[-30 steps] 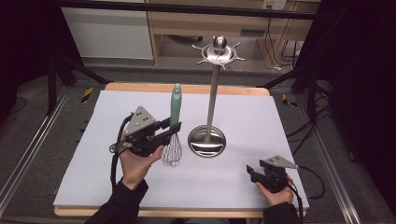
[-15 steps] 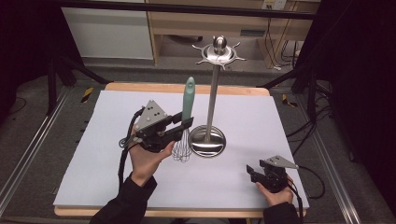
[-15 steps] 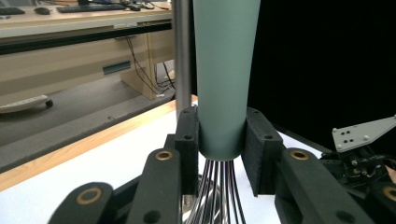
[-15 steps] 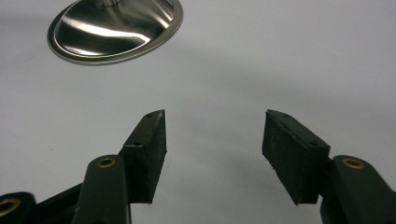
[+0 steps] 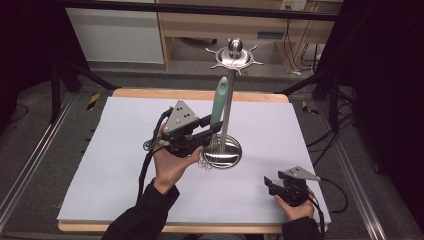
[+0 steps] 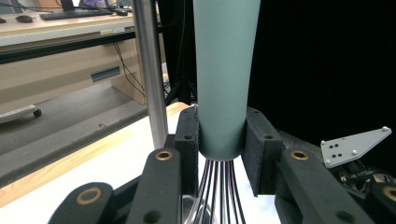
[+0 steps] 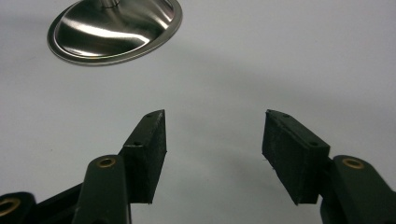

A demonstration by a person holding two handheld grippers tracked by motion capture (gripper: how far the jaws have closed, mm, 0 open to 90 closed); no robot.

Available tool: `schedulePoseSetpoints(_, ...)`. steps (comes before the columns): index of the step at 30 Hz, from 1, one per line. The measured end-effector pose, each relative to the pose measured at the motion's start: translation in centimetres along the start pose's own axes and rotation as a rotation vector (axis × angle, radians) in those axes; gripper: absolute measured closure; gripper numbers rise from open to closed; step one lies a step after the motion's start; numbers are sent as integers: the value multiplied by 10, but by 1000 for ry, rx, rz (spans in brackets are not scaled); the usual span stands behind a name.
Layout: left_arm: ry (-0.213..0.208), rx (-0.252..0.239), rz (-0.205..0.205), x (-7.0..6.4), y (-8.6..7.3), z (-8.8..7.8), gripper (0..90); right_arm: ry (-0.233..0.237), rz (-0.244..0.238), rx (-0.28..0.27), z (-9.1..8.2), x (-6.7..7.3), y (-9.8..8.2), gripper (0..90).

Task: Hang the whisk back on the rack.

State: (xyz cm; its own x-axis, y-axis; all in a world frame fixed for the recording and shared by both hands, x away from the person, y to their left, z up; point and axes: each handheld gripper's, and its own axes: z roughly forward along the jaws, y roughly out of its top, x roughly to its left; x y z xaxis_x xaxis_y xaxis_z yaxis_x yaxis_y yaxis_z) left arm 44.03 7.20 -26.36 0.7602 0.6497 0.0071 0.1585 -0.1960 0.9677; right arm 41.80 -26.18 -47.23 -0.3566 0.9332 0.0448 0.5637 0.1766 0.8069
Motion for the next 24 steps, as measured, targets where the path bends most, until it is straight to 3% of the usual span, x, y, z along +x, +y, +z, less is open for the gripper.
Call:
schedulePoseSetpoints(9, -15, 6, 16, -8, 9, 15, 689, 8, 4, -4, 0, 0, 0, 402)
schedulePoseSetpoints(24, -13, 20, 27, -10, 15, 29, 689, 12, 8, -7, -1, -1, 0, 402)
